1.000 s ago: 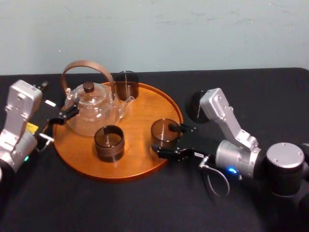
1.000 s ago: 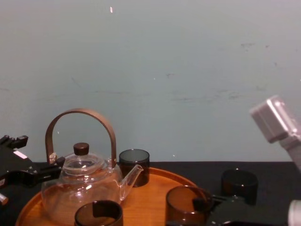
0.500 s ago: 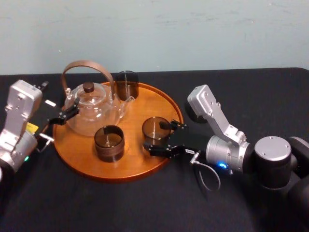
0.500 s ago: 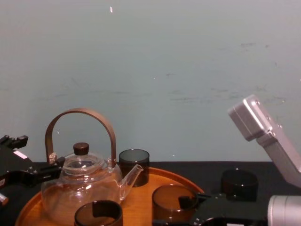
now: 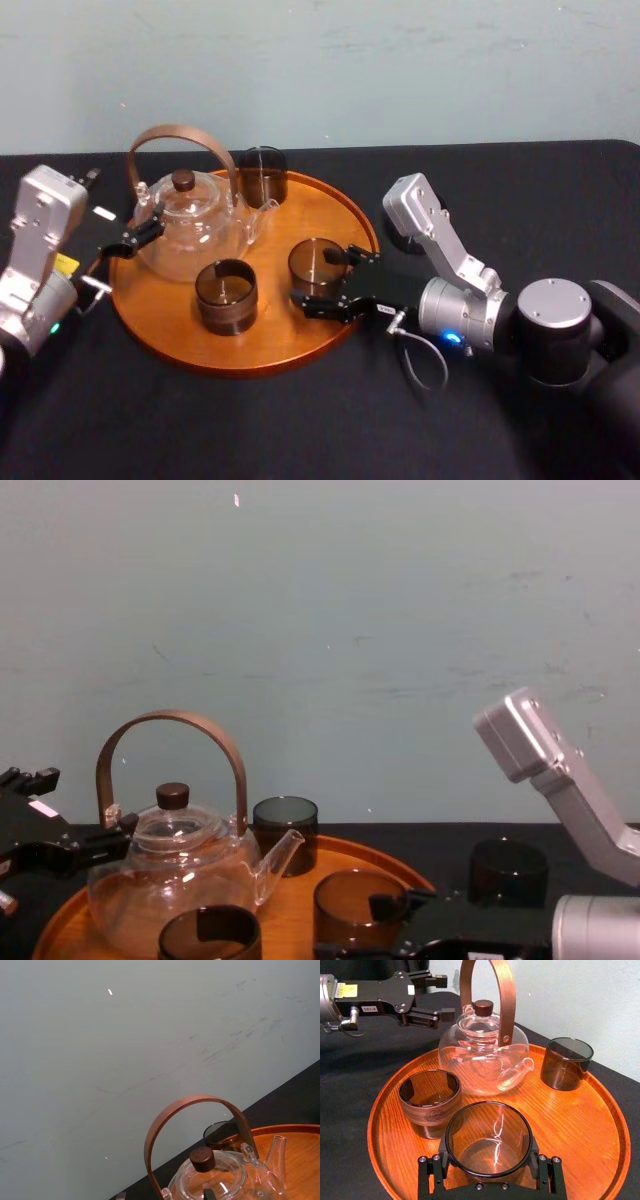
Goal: Pick up the glass from the table and place it on the tray.
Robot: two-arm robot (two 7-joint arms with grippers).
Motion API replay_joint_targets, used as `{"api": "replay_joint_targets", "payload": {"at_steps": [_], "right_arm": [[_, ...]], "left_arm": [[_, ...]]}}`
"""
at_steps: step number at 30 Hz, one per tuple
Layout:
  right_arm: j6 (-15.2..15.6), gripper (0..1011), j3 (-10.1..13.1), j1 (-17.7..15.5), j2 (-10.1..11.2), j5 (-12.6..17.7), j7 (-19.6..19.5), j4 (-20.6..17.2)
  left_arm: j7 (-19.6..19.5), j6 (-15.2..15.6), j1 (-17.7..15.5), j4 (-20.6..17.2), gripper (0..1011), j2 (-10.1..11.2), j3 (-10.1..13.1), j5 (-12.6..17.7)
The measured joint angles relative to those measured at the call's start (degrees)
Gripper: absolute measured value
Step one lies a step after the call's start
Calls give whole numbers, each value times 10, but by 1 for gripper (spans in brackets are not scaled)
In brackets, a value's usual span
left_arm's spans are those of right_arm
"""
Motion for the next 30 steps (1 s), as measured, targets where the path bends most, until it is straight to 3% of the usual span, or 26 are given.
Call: {"api": "replay_joint_targets", "payload": {"at_steps": [20, 30], "right_arm": [[-17, 907, -2, 15, -18, 6, 14, 52], [-15, 907, -3, 16, -20, 7, 15, 58]], "left_arm": [[0, 0, 0, 0, 1001, 0, 0, 0], [0, 0, 0, 0, 1001, 0, 0, 0]]}}
